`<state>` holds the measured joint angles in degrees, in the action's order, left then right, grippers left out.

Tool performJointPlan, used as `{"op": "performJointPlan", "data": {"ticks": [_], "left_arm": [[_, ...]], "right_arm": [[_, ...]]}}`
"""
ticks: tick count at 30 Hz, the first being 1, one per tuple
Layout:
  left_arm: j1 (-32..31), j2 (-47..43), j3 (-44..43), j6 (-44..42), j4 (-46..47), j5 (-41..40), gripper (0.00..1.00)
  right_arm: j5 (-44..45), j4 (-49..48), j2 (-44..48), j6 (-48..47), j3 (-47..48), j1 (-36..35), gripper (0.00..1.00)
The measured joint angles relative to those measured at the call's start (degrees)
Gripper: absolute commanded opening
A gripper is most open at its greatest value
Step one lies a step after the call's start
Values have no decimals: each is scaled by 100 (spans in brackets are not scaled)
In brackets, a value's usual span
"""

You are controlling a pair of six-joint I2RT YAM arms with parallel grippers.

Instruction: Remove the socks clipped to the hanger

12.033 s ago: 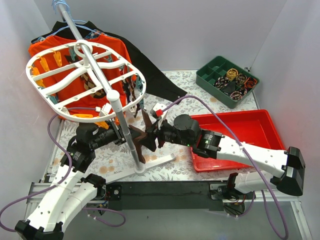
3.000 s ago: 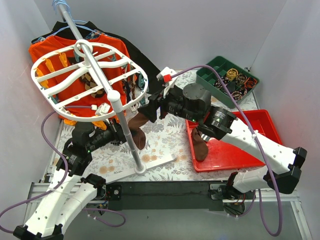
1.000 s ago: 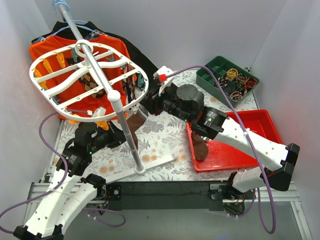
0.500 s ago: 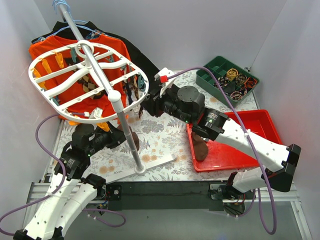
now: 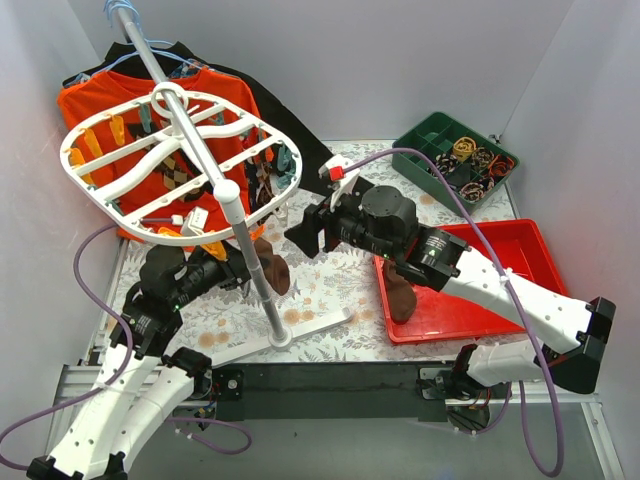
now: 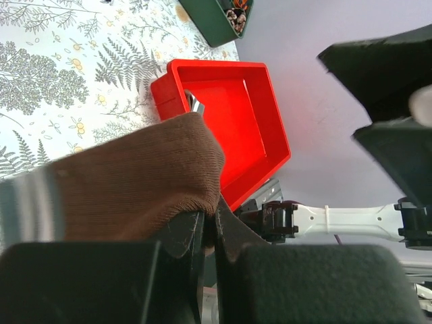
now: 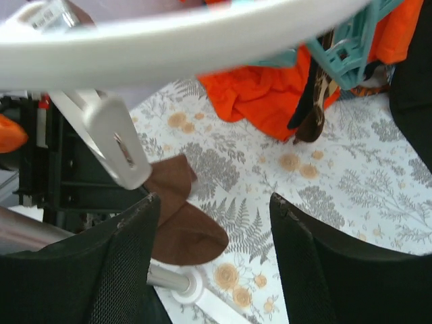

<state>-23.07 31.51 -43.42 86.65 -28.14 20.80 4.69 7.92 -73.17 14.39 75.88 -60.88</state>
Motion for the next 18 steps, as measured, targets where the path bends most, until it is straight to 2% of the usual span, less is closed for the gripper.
{"op": "performJointPlan", "data": {"ticks": [2,8,18], "left_arm": [[0,17,0,0,7,39,0],[0,66,0,-4,168,315,0],[0,369,0,-11,643,1088,0]], "right_arm": [[-17,127,96,63,-131,0,81],[-570,234,487,70,-750,0,84],[-1950,-168,332,-133,-1309,-48,81]]}}
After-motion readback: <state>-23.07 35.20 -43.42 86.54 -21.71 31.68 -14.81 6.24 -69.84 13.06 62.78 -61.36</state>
